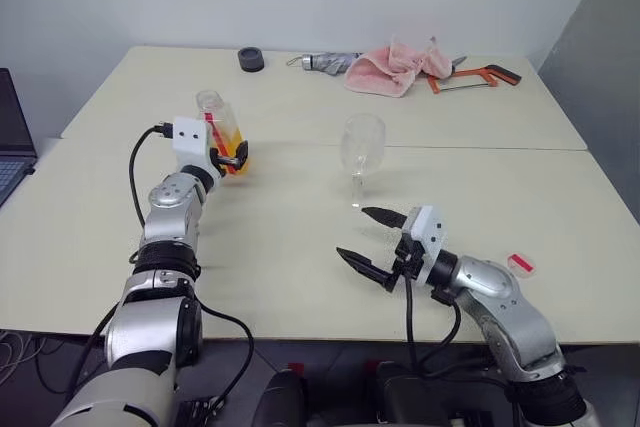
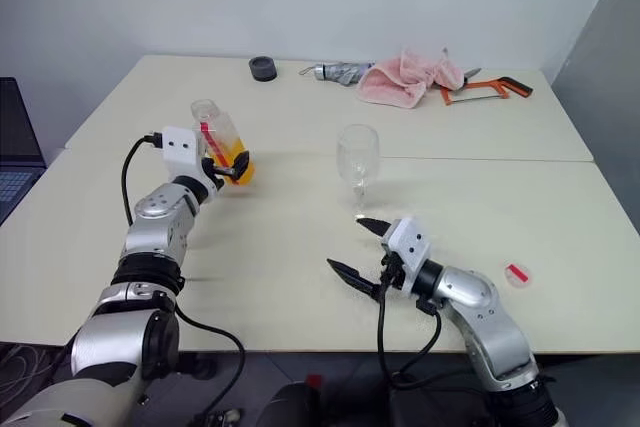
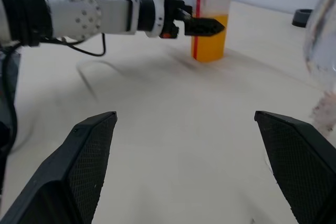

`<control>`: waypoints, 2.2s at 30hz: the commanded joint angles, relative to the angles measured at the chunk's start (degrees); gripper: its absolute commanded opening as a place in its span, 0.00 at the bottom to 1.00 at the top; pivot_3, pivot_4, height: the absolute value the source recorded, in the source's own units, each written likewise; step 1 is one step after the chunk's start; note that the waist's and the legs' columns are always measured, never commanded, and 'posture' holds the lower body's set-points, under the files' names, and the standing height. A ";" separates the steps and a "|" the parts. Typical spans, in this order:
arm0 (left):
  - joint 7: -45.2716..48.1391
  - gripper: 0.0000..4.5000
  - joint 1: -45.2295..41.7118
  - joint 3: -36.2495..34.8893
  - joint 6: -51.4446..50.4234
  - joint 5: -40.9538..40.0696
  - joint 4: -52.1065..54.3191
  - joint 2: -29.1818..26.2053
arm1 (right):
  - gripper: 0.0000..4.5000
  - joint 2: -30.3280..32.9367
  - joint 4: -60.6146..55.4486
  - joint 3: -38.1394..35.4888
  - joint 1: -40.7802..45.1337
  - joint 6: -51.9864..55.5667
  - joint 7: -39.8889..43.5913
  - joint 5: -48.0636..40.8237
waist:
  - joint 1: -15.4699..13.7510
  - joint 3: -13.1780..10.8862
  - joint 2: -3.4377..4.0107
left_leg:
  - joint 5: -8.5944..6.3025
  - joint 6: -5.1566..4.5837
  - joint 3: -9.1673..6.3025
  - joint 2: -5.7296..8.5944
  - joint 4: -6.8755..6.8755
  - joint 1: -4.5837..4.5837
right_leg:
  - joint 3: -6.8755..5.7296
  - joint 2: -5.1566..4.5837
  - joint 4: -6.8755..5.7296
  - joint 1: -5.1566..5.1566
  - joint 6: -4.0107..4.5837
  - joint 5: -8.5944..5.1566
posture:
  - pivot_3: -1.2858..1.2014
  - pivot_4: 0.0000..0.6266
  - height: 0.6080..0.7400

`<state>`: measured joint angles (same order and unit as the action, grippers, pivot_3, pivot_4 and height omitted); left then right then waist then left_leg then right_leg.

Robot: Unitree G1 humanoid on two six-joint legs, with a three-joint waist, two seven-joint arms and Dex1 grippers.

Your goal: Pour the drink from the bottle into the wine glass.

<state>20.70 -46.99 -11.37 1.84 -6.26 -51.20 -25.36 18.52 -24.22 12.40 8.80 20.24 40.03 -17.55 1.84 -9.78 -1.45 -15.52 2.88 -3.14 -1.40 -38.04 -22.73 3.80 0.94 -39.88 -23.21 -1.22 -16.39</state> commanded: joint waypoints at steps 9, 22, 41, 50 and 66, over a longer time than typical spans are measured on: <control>0.66 0.96 -4.03 -0.13 3.84 -0.15 -3.78 -0.31 | 1.00 0.42 -1.61 -0.97 3.80 0.86 -0.88 -2.19 | -0.03 -0.01 -0.01 | 0.00 0.00 -0.05 0.01 -0.01 -0.04 | -0.05 0.00 0.00 -0.01 0.00 0.00 | 0.52 0.24 1.00; 6.29 0.38 -3.15 2.66 2.17 -1.09 6.45 2.31 | 1.00 0.92 -6.32 -4.39 0.73 1.75 -6.48 -1.52 | -0.27 -0.04 -0.06 | 0.00 0.00 -0.08 0.00 -0.02 -0.10 | -0.08 -0.01 0.00 -0.03 0.00 0.00 | 0.52 0.24 1.00; 7.35 0.38 -11.84 19.24 22.72 16.76 10.56 1.45 | 1.00 1.47 -14.33 -13.69 -2.12 3.86 -17.31 -1.72 | 0.20 -0.08 -0.13 | 0.06 0.10 -0.04 0.00 0.03 -0.07 | 0.08 0.11 -0.02 -0.05 0.00 -0.01 | 0.52 0.24 1.00; 2.17 0.38 -15.97 22.32 34.42 24.03 3.35 -0.68 | 1.00 1.79 -14.48 -14.15 0.03 6.73 -17.83 -3.67 | -0.07 -0.10 -0.15 | 0.06 0.09 -0.08 0.09 0.01 -0.13 | 0.02 0.02 0.00 -0.05 0.00 -0.01 | 0.52 0.24 1.00; -7.80 0.38 -21.91 27.74 44.39 35.80 -4.30 -4.99 | 1.00 4.05 -16.52 -13.66 -0.03 7.62 -15.04 -7.76 | -0.04 -0.10 -0.15 | 0.06 0.09 -0.10 0.10 0.01 -0.15 | -0.01 0.01 0.01 -0.05 0.00 -0.01 | 0.52 0.24 1.00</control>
<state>15.26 -66.43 16.30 44.55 28.99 -56.09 -29.38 22.13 -38.16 -0.75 8.71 27.74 24.82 -24.10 1.80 -9.88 -1.60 -15.46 2.97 -3.24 -1.30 -38.03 -22.87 3.79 0.95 -39.88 -23.26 -1.22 -16.39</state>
